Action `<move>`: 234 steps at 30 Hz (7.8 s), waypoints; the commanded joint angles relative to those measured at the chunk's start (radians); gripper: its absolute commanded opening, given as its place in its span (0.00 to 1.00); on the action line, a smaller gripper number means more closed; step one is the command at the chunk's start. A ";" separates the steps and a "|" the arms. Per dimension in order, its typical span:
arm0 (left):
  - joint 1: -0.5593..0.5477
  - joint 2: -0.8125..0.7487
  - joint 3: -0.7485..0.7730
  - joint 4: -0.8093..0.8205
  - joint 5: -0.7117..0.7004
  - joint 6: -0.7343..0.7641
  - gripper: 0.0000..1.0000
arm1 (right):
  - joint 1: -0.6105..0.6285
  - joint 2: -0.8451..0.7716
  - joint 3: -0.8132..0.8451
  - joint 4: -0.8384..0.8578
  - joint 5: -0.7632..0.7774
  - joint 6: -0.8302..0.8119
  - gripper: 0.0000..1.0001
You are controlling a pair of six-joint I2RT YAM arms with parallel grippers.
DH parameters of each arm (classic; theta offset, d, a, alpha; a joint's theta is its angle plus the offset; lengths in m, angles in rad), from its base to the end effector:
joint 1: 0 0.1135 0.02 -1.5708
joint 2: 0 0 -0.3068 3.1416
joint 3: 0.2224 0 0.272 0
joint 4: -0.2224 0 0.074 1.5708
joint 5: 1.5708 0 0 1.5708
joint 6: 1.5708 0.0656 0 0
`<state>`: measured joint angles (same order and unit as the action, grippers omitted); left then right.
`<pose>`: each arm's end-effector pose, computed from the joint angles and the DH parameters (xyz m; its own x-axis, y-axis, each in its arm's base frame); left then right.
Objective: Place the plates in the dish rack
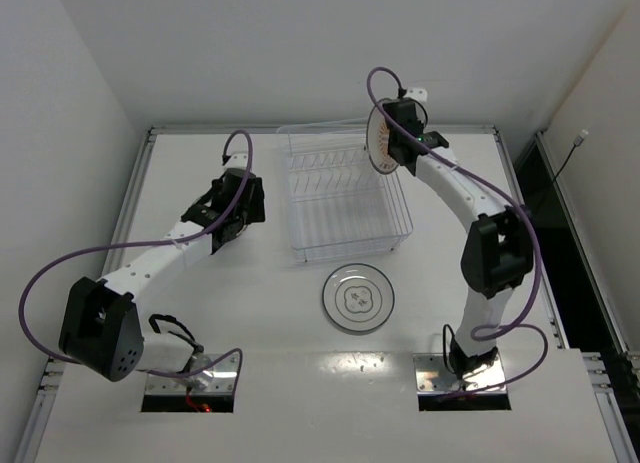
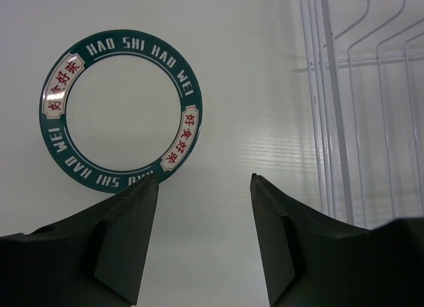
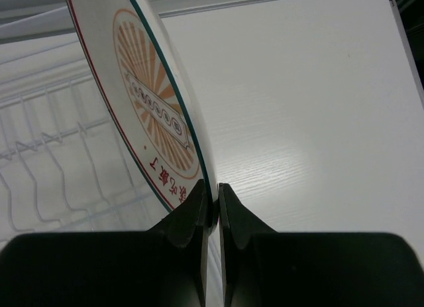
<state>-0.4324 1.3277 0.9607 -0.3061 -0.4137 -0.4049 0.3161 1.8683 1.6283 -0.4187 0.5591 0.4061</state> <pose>0.3017 -0.1102 0.2885 -0.5590 -0.1393 -0.8174 -0.1326 0.9881 -0.0777 0.4712 0.1175 0.3227 -0.4811 0.1950 -0.8547 0.3540 0.9351 0.0141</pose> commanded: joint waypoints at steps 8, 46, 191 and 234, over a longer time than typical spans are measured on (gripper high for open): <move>-0.003 -0.004 0.042 0.010 -0.023 -0.008 0.56 | 0.089 0.158 0.220 -0.065 0.217 -0.079 0.00; -0.003 0.013 0.061 -0.071 -0.240 -0.109 0.80 | -0.474 -0.605 -1.151 0.139 -1.097 0.223 0.57; -0.003 -0.065 0.069 -0.139 -0.385 -0.140 0.82 | -0.426 0.054 -0.311 -0.232 -0.604 0.280 0.02; -0.003 -0.056 0.059 -0.139 -0.375 -0.130 0.82 | -0.807 -0.361 -0.820 -0.087 -0.914 0.134 0.00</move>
<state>-0.4324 1.2747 1.0122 -0.4625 -0.7738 -0.5362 -0.4992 1.6409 0.7853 -0.4873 -0.4625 0.5495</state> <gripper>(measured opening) 0.815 0.077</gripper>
